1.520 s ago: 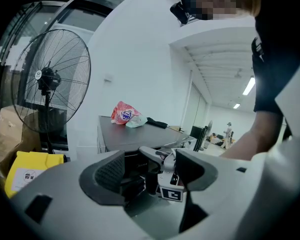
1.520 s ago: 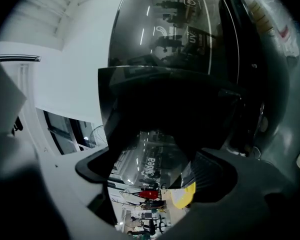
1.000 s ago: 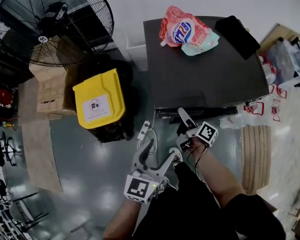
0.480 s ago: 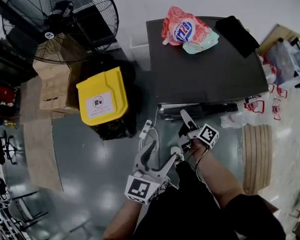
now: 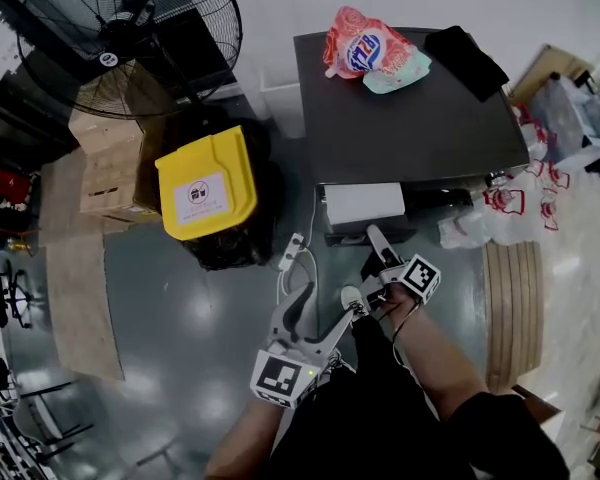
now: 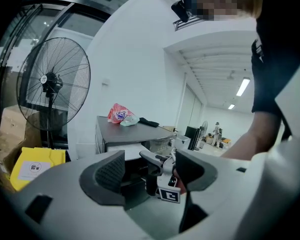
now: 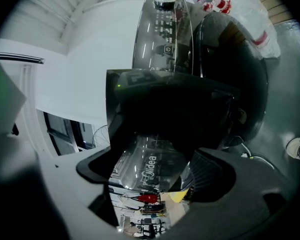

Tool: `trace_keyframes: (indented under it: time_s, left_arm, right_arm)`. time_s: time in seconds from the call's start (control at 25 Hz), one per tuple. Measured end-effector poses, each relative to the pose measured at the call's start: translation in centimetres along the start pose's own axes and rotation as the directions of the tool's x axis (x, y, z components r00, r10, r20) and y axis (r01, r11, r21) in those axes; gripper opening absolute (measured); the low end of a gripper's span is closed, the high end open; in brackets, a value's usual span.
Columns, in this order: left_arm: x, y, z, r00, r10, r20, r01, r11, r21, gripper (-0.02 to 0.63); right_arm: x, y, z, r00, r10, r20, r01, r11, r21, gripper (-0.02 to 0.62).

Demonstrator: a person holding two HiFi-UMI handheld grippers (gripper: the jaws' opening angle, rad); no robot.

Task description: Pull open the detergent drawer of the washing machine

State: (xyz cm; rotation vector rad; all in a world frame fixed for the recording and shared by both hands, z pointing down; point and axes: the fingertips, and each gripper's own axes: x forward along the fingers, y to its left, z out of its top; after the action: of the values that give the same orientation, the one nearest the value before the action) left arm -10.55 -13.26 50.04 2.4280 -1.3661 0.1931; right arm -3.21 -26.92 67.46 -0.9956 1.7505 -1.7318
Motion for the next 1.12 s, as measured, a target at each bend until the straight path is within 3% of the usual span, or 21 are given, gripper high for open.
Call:
trace_keyframes:
  time_s: [0.76, 0.92, 1.12]
  left_arm:
    - [-6.9, -4.7, -3.1, 0.999, -0.045, -0.002, 0.045, 0.999, 0.028, 0.291]
    - [-8.6, -5.0, -3.5, 0.998, -0.047, 0.033, 0.046, 0.998, 0.050, 0.291]
    - [-10.4, -5.6, -3.5, 0.997, -0.056, 0.044, 0.054, 0.998, 0.040, 0.291]
  right_arm:
    - [-9.2, -2.1, -5.6, 0.999, -0.031, 0.032, 0.031, 0.999, 0.009, 0.471]
    - [-10.1, -1.9, -6.8, 0.997, -0.077, 0.008, 0.077, 0.995, -0.057, 0.460]
    - [-12.1, 1.0, -9.4, 0.997, -0.045, -0.068, 0.031, 0.981, -0.194, 0.395]
